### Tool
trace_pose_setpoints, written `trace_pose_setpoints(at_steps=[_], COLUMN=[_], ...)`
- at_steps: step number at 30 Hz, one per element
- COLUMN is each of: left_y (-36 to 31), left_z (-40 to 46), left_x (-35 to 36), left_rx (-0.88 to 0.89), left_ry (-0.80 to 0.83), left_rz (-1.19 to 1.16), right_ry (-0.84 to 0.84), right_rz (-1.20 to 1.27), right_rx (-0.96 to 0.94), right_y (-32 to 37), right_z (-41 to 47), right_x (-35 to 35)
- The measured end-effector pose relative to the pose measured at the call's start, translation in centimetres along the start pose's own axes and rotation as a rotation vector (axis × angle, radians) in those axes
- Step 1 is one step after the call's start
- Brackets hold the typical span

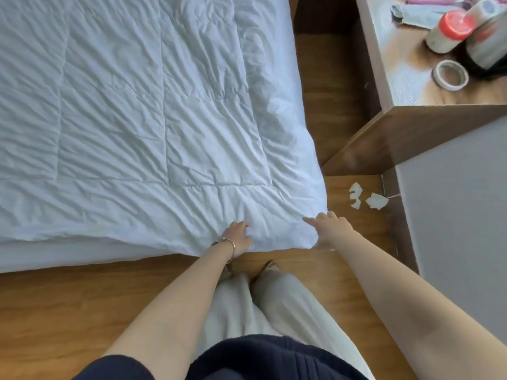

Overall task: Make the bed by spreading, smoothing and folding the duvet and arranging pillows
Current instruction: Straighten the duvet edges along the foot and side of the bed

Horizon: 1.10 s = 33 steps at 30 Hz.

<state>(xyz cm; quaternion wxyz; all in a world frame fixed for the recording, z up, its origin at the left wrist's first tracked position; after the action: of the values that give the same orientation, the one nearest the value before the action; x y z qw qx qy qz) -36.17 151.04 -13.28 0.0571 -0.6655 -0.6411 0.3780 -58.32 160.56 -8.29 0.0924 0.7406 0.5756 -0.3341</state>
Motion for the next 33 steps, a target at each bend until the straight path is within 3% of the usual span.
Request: trace_pose_setpoints(at_steps=[5,11,17,20,28,33], left_y=[-1.4,-5.9,-12.7,-16.9,-22.5,-22.6], left_z=[1.7,5.3,8.7,9.6,12.4,12.5], left_x=[-2.3,-2.6,3.6,6.4,7.8,3.1], left_rx=[0.013,-0.08,-0.415,-0.5,-0.448,-0.412], left_ry=[-0.119,-0.349,-0.399,-0.407,-0.382,-0.473], left_rz=[-0.02,0.224,0.007,-0.179,-0.532,-0.541], right_ry=[0.06,0.041,0.159,0.192,0.24,0.265], right_rz=[0.259,0.595,0.553,0.523,0.486,0.395], right_rx=[0.021,-0.06,-0.199,-0.198,-0.233,-0.262], right_y=[-0.5,-2.2,-8.0,-11.9,-15.2,-13.3], right_z=[0.9,4.6,7.1,7.9,10.6,12.2], right_x=[-0.5,-2.3,-1.0,-0.4,-2.7,-6.5])
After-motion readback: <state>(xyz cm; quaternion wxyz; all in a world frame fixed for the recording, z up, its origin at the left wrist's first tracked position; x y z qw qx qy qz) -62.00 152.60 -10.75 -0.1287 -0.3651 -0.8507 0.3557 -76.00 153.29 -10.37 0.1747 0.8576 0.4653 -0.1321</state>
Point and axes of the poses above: each hand's wrist, its own z-axis towards the middle knuckle, its own x-axis out of the palm, y = z × x, the point moved 8 cm from there along z, towards the middle knuckle, and after that the axes turned 9 degrees about x, right-handed, at the moved point
